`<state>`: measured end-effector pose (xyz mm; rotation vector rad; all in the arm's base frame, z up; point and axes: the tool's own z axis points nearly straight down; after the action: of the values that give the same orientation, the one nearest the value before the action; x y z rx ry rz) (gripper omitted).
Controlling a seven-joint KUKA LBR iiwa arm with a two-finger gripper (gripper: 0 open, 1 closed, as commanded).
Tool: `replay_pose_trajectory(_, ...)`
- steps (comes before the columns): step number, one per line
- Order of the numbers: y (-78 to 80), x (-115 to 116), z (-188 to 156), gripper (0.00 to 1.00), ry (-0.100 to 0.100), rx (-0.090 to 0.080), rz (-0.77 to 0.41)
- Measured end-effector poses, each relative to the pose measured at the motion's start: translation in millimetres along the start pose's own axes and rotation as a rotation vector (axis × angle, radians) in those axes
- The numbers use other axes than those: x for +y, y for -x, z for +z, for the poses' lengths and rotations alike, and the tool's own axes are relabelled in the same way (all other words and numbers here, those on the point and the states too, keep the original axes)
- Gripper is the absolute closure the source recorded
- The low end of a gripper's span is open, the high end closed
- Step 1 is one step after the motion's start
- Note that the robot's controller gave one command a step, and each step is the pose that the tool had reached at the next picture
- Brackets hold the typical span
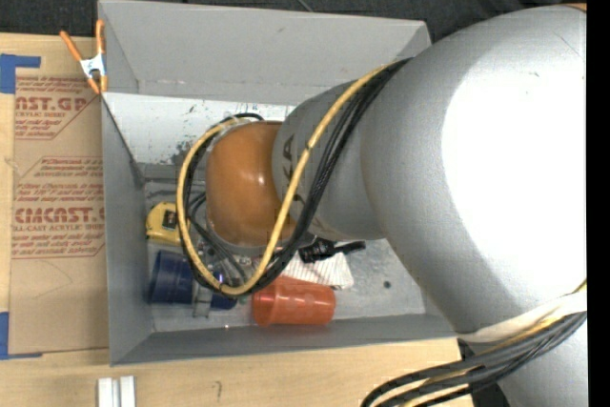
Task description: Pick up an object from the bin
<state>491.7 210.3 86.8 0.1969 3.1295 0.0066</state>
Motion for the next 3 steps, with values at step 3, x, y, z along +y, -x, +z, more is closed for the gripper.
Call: replay_pose_trajectory(3, 23.5, 32.6, -82.3, 1.0, -0.002, 0.003, 0.028)
